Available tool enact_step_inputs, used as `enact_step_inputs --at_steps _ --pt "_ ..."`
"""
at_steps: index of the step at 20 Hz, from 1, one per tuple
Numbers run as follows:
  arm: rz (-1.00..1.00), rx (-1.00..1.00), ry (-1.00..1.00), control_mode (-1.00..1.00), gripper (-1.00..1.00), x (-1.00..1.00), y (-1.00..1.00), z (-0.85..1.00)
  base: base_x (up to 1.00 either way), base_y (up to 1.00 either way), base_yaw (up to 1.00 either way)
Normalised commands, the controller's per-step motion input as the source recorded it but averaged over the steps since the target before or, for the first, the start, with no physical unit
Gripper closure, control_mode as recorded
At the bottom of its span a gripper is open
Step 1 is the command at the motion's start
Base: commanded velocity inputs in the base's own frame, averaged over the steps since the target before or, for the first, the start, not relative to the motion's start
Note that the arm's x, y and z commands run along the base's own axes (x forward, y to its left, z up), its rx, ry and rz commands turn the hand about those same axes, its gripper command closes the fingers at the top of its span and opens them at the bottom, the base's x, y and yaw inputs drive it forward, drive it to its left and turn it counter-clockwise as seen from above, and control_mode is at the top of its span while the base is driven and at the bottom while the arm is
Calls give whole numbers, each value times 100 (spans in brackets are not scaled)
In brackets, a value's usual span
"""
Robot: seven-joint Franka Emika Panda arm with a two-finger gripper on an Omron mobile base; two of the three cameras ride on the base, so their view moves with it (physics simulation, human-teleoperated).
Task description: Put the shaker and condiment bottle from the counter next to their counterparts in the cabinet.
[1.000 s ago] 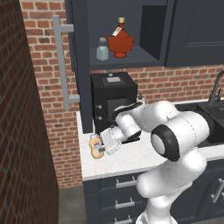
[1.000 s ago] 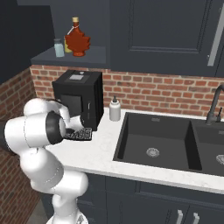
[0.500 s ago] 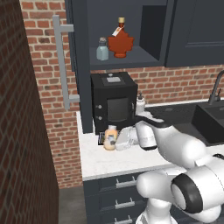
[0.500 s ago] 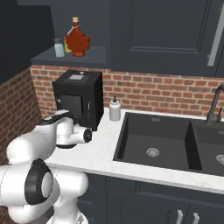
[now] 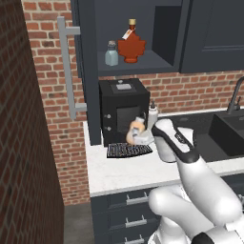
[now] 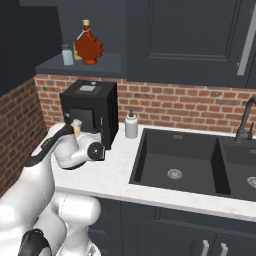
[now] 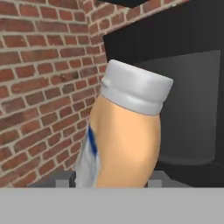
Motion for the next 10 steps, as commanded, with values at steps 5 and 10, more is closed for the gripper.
enact_step_inputs --at_steps 5,10 --pt "-29 0 -14 -100 100 -9 -30 14 0 0 0" --pt "-27 -3 -18 -100 100 -18 -21 0 0 0 0"
